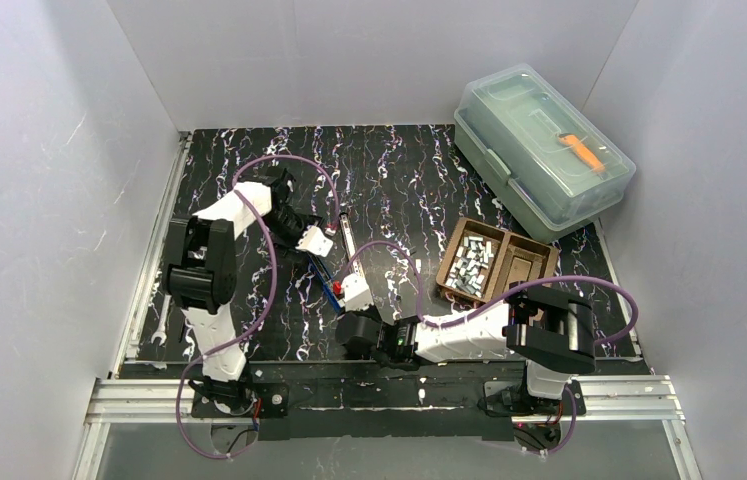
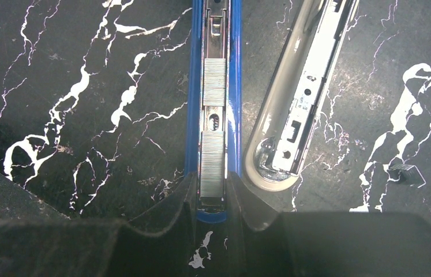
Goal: Load the staples into the stapler
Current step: Close the stapler at the center of the board.
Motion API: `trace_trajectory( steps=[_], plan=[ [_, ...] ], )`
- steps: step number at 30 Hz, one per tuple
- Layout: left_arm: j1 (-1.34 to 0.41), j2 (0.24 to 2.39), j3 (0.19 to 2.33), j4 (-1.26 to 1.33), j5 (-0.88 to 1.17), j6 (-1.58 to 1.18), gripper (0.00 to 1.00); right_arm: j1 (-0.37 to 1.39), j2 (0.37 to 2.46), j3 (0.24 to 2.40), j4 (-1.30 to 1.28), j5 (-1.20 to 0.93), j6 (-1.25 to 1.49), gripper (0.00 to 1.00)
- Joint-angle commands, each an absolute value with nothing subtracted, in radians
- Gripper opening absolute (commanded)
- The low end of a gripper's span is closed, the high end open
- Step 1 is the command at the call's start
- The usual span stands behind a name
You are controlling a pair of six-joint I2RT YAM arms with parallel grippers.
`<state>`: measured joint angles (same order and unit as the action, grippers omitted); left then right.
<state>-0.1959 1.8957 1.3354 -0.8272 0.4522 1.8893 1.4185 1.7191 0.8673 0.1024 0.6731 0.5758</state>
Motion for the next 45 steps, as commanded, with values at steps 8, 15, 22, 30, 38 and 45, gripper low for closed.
trace_trajectory(
  steps=[8,15,22,30,38,45],
  plan=[
    [-0.221,1.959,1.42,-0.895,0.416,1.945,0.55,1.41,1.71,0.869,0.163,0.699,0.584,0.06],
    [-0.202,1.977,1.465,-0.911,0.387,1.921,0.41,1.41,1.707,0.864,0.166,0.701,0.583,0.05],
    [-0.192,1.916,1.457,-0.911,0.426,1.932,0.33,1.41,1.722,0.862,0.186,0.695,0.593,0.04],
    [-0.242,1.68,1.408,-0.993,0.594,1.792,0.21,1.41,1.743,0.854,0.263,0.737,0.597,0.01],
    [-0.308,1.512,1.262,-1.035,0.638,1.715,0.2,1.405,1.815,0.889,0.365,0.778,0.565,0.01],
    [-0.336,1.468,1.205,-1.039,0.648,1.654,0.18,1.404,1.837,0.875,0.436,0.789,0.569,0.01]
  ],
)
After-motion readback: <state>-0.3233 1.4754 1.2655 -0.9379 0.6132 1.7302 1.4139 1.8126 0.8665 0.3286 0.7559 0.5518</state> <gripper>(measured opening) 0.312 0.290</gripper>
